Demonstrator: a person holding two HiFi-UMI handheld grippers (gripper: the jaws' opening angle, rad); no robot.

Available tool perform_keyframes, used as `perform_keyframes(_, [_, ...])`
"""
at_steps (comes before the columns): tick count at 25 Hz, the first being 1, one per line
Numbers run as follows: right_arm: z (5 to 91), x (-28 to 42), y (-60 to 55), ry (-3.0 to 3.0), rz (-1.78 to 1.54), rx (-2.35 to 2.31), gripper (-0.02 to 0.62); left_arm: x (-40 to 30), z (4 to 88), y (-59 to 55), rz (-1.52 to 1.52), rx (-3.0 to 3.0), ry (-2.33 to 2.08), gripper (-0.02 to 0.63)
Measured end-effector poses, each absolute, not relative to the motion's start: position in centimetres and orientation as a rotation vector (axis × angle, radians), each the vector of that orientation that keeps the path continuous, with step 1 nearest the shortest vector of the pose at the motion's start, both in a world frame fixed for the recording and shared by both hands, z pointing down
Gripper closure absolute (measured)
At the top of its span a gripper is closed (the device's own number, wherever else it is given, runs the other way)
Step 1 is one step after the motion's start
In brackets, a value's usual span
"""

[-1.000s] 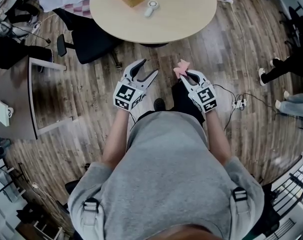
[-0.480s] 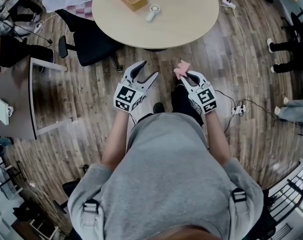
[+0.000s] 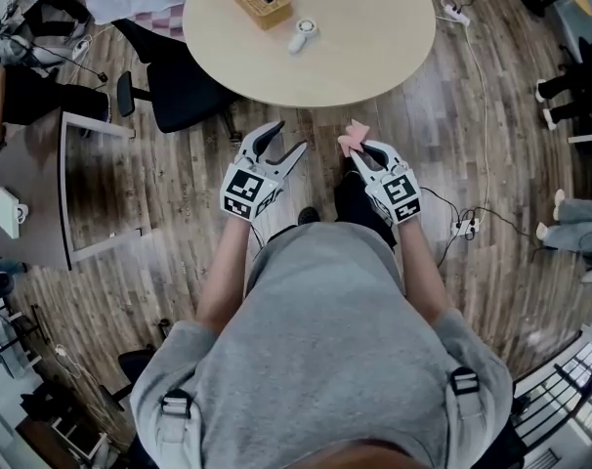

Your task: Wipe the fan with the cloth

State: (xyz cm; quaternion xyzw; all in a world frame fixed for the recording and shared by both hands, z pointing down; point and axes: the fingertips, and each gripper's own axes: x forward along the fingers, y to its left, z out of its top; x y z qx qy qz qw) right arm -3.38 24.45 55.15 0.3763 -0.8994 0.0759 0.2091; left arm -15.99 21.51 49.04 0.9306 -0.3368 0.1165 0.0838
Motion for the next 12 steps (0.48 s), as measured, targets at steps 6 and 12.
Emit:
perform_keyframes(6, [55.3,-1.7,20.6,-2.517,0.231,1.034,0.548,-14.1,49.1,18.0,0.378,2.763,-1.011,0.354])
perform_keyframes(12, [55.5,0.3,16.9,-2.532,0.258,1.019,0.548,-11.8,49.3,14.5,0.425,2.755,-1.016,0.354])
